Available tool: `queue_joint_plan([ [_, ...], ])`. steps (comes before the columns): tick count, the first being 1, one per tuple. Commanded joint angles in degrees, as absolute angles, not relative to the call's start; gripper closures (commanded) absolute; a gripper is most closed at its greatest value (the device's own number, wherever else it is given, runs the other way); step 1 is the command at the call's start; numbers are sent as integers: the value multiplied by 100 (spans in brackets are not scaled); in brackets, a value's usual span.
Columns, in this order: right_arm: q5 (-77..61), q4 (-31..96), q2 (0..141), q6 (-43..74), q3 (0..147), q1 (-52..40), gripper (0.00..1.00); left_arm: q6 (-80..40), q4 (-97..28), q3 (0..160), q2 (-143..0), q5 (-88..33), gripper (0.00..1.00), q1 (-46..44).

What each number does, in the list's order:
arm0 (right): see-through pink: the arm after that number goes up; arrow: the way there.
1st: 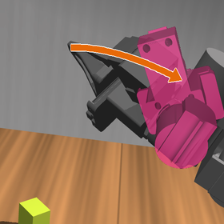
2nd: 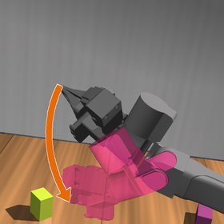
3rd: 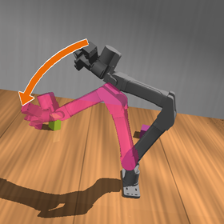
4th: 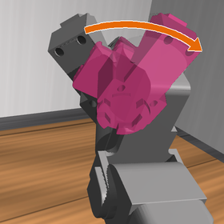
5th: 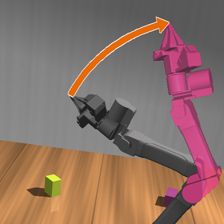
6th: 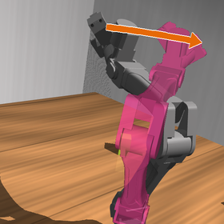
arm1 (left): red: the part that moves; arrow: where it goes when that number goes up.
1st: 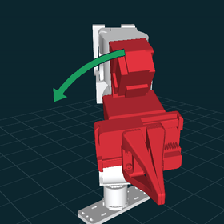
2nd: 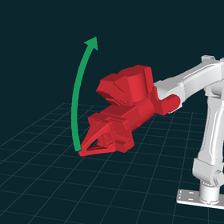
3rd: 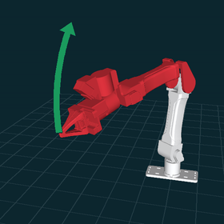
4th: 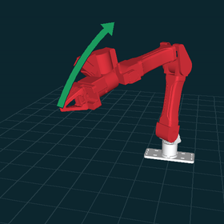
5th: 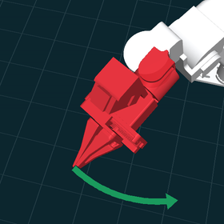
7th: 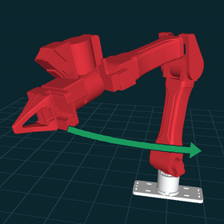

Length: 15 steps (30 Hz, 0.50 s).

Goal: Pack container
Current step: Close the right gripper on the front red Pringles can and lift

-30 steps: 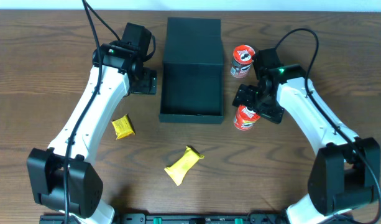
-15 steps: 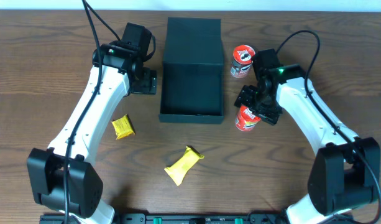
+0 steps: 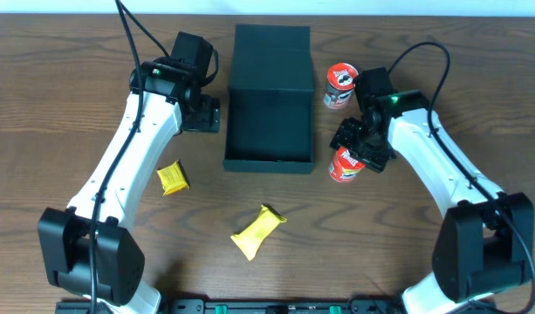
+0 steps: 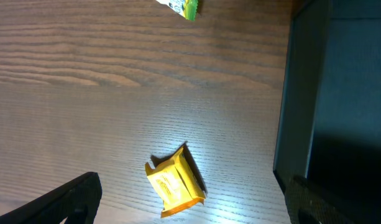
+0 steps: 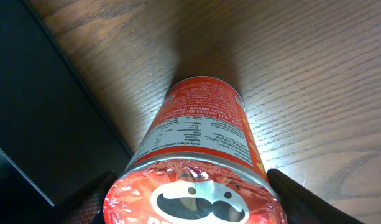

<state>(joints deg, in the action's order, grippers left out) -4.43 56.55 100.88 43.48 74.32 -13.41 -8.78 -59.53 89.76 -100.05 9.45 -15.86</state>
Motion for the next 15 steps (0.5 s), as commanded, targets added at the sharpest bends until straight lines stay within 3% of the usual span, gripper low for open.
queue_joint_plan([
  [1,-504,5640,10101,4412,7500,-1396,29,-880,-5940,9048,-10055,1052,5,-1579],
  [10,-886,5419,10101,4407,7642,-1391,31,-880,-5927,9048,-10055,1098,5,-1579],
  [15,-666,5905,10101,4163,8418,-1391,33,-878,-5944,9048,-10055,1109,5,-1577],
])
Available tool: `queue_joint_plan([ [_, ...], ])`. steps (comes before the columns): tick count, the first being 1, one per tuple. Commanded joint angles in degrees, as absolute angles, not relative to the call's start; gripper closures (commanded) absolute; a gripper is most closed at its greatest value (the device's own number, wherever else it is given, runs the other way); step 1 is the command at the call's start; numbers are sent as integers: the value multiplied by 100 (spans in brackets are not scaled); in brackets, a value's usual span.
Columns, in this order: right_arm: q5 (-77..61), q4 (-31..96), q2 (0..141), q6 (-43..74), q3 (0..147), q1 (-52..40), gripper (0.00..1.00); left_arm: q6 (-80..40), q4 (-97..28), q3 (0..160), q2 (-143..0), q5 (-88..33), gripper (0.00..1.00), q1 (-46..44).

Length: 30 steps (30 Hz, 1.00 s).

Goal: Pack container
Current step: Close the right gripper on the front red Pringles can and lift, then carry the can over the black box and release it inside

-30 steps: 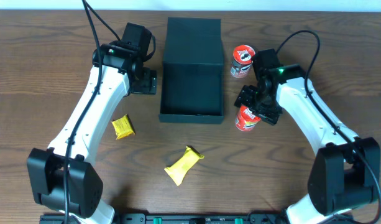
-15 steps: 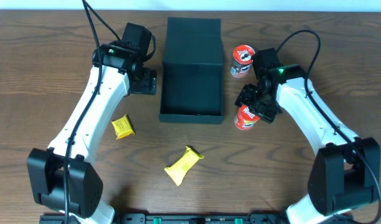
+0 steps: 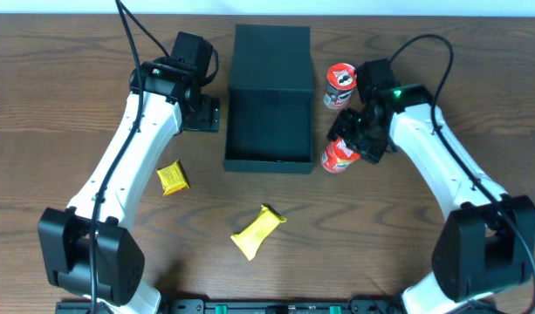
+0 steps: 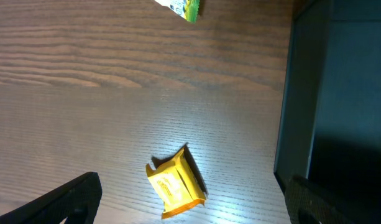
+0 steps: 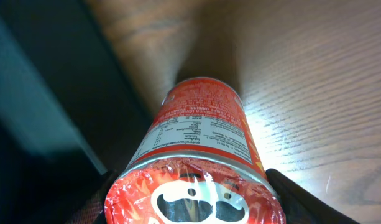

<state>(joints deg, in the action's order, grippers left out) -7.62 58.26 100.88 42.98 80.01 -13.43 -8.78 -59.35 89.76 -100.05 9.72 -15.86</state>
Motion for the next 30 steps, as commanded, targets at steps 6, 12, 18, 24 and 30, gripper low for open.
queue_joint_plan([
  [6,-825,6200,10101,4117,9087,-1439,35,-878,-5876,9048,-10055,1111,4,-1577],
  [12,-777,6322,10101,4016,9465,-1527,34,-880,-5756,9048,-10055,1111,4,-1577],
  [18,-1404,6375,10101,4021,9596,-1632,33,-878,-5758,9048,-10055,1111,5,-1577],
  [24,-2073,5992,10101,4023,9596,-1883,30,-880,-5734,9048,-10055,1090,5,-1577],
  [30,-2340,5935,10173,4244,9577,-2220,29,-880,-5734,9048,-10055,1092,5,-1579],
])
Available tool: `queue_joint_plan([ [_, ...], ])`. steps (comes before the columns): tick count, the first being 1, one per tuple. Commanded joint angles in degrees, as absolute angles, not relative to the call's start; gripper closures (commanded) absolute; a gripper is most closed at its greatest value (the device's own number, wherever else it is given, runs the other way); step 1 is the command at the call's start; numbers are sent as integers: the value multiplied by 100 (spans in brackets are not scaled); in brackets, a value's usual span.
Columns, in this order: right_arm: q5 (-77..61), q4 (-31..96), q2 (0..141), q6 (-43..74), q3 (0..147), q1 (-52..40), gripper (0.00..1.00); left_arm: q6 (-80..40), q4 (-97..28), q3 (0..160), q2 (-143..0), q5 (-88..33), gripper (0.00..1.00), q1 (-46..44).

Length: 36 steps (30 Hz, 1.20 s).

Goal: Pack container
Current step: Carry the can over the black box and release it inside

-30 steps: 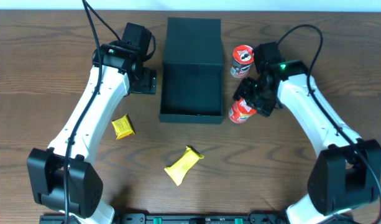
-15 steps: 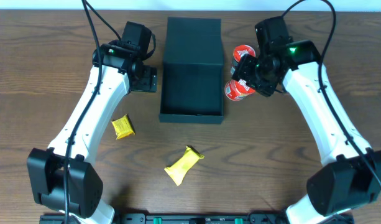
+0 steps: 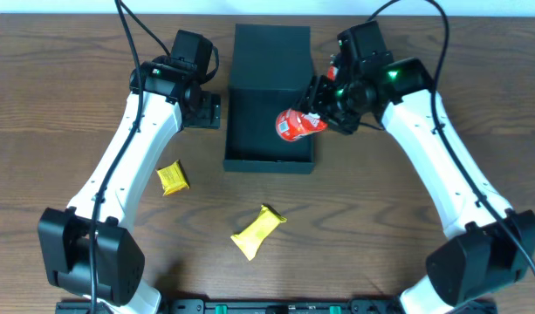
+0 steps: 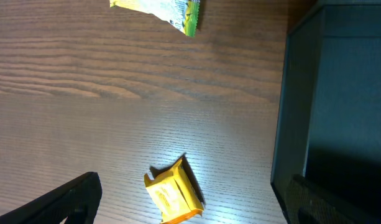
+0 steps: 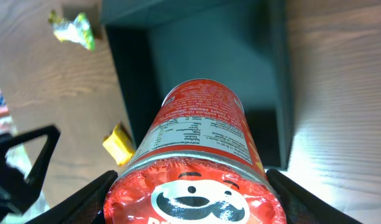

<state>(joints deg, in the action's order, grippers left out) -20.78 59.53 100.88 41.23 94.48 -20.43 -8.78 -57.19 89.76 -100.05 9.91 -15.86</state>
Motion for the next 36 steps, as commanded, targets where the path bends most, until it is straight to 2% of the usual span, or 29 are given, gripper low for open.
queue_joint_plan([
  [1,-2340,5905,10210,4274,9577,-2272,29,-880,-5734,9048,-10055,1092,5,-1579],
  [5,-2539,5708,10615,4329,9577,-2403,27,-878,-5736,9048,-10055,1092,5,-1577],
  [11,-3564,4941,11651,4329,9577,-2333,31,-878,-5743,9048,-10055,1092,5,-1579],
  [15,-4062,4860,12077,4372,9577,-2237,30,-878,-5787,9048,-10055,1092,5,-1577],
  [21,-3586,4842,12346,4414,9577,-2097,31,-880,-5782,9048,-10055,1092,5,-1579],
  [23,-3347,4845,12346,4412,9577,-2060,21,-880,-5780,9048,-10055,1092,5,-1579],
  [28,-3218,4814,12346,4436,9577,-1977,14,-880,-5780,9048,-10055,1092,5,-1579],
  [33,-3153,4272,12346,4429,9577,-1970,1,-882,-5778,9048,-10055,1092,4,-1579],
  [36,-3304,3962,12333,4434,9590,-1957,5,-882,-5782,9048,-10055,1092,5,-1579],
])
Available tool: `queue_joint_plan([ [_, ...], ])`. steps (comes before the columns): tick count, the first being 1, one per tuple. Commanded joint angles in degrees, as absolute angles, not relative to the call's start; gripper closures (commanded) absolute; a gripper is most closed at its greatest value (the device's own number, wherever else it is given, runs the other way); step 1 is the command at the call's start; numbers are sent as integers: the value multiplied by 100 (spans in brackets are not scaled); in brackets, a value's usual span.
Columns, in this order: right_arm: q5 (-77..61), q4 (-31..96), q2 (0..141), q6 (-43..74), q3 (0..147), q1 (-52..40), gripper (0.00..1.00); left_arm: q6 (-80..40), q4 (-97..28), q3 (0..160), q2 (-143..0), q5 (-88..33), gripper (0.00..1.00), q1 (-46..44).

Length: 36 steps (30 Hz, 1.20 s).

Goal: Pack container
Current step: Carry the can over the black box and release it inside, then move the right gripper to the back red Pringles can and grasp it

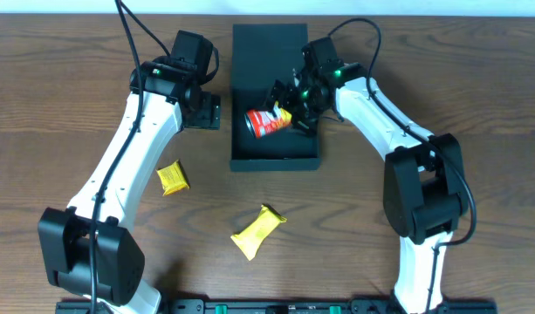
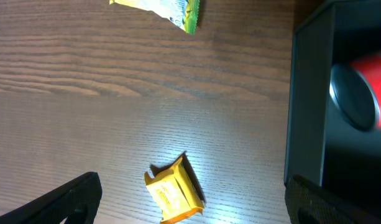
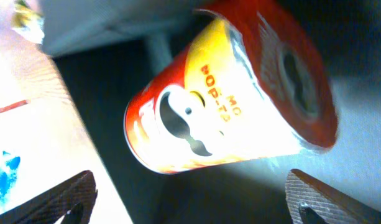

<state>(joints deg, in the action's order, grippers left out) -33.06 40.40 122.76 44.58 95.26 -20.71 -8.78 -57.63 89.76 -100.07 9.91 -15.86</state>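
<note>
The black box (image 1: 276,162) stands open at the table's back centre. A red Pringles can (image 1: 267,120) lies on its side inside it, seen also in the left wrist view as the can (image 2: 364,93) and in the right wrist view as the can (image 3: 227,99). My right gripper (image 1: 295,103) is open just above the can, which lies free beyond the gripper (image 3: 190,205). My left gripper (image 1: 200,113) is open over the table left of the box; the small yellow packet (image 2: 174,190) lies below the gripper (image 2: 190,208).
A small yellow packet (image 1: 172,178) lies front left of the box. A long yellow-green packet (image 1: 257,231) lies in front of the box, its end showing in the left wrist view as the packet (image 2: 159,7). My right arm covers the table right of the box.
My right gripper held the can above the box; now it is open and the can lies inside the box. The box has shifted slightly to the right. The left arm has not moved.
My right gripper was shut on a red can on the table right of the box, then held it against the box's right side, then over the box. Now the can lies in the box, released. My left gripper stayed open beside the box throughout.
</note>
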Motion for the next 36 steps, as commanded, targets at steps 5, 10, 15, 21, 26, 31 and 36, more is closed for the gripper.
queue_joint_plan([
  [5,-3721,3870,12322,4416,9915,-1896,16,-884,-5776,9048,-10055,1090,5,-1579],
  [10,-3820,4849,12239,3575,11148,-1706,17,-906,-5780,9048,-10057,1085,5,-1579],
  [15,373,6886,12237,2818,12584,-1734,22,-906,-5690,9048,-10057,1057,5,-1579],
  [21,1621,7175,12366,2630,12663,-1949,17,-915,-5629,9048,-10057,1022,4,-1579],
  [26,2084,7096,12783,2687,12663,-1835,17,-926,-5651,9048,-10057,838,5,-1579],
  [31,2078,6987,13194,2648,12663,-1634,16,-926,-5671,9048,-10057,808,5,-1579],
  [36,1820,6969,13485,2646,12663,-1417,12,-923,-5669,9048,-10057,808,5,-1579],
])
